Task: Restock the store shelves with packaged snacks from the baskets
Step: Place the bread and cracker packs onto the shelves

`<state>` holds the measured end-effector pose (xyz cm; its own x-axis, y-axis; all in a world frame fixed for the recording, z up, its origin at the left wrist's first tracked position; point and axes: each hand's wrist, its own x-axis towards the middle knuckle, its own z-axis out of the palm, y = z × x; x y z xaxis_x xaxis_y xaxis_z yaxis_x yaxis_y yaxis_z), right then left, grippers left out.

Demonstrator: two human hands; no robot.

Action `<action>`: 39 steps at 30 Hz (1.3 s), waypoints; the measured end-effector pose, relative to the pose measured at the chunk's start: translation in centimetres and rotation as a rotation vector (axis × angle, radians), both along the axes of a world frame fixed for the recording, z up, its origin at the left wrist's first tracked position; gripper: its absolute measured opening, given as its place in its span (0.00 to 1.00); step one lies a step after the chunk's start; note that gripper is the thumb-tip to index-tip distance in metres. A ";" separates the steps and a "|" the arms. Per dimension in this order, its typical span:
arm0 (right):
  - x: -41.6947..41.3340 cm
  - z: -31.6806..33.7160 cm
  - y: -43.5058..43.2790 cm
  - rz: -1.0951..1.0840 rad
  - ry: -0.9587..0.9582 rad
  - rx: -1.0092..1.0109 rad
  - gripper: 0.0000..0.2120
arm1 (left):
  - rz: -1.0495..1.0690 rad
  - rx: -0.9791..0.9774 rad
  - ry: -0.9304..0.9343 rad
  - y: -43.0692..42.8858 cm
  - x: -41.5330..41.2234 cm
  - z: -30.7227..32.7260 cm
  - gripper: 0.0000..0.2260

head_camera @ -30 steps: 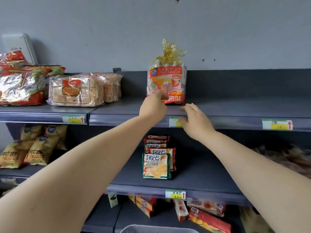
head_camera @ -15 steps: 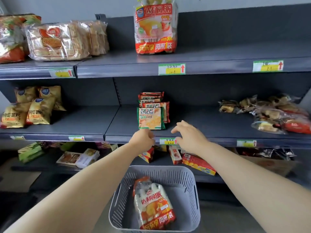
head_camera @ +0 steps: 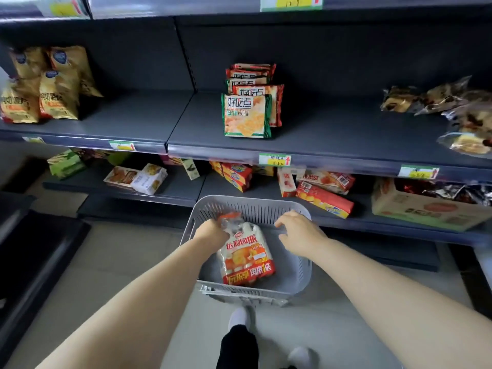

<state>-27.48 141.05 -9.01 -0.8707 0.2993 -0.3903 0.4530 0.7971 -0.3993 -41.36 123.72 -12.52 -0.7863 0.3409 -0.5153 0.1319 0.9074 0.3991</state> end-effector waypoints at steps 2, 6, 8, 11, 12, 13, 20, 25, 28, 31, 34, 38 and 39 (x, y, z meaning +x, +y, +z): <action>0.1 -1.5 -0.7 -0.004 -0.048 -0.016 0.17 | 0.009 -0.038 -0.041 -0.1 0.0 -1.3 0.12; -0.5 -4.2 -1.4 -0.044 -0.108 -0.030 0.17 | 0.013 -0.060 -0.118 0.0 -0.3 -3.8 0.11; -1.0 -5.3 -1.9 -0.075 -0.136 -0.048 0.16 | 0.009 -0.081 -0.149 -0.1 -0.8 -5.1 0.06; -1.6 -6.6 -2.5 -0.088 -0.177 -0.064 0.13 | 0.038 -0.090 -0.200 0.0 -2.1 -6.8 0.01; -1.8 -6.9 -2.6 -0.098 -0.185 -0.067 0.13 | 0.052 -0.089 -0.220 0.1 -2.7 -7.2 0.01; -2.1 -7.2 -2.6 -0.113 -0.192 -0.073 0.12 | 0.071 -0.088 -0.243 0.2 -3.4 -7.9 0.02; -4.4 -9.5 -2.8 -0.247 -0.213 -0.108 0.12 | 0.269 -0.100 -0.477 0.3 -5.8 -13.6 0.11; -5.6 -11.0 -3.8 -0.291 -0.252 -0.141 0.14 | 0.363 -0.188 -0.596 0.0 -6.4 -16.2 0.25; -6.0 -11.9 -4.2 -0.294 -0.260 -0.149 0.13 | 0.422 -0.141 -0.608 0.0 -7.0 -17.2 0.20; -6.4 -12.5 -4.4 -0.308 -0.243 -0.153 0.13 | 0.457 -0.035 -0.609 0.3 -7.7 -18.3 0.16; -6.5 -13.1 -4.6 -0.329 -0.217 -0.172 0.14 | 0.501 -0.050 -0.601 0.4 -7.8 -18.7 0.09; -5.8 -13.6 -4.5 -0.374 -0.185 -0.182 0.14 | 0.565 -0.060 -0.623 0.8 -7.3 -19.1 0.13; -5.6 -13.7 -4.4 -0.380 -0.178 -0.185 0.13 | 0.583 -0.054 -0.614 0.9 -7.1 -19.2 0.15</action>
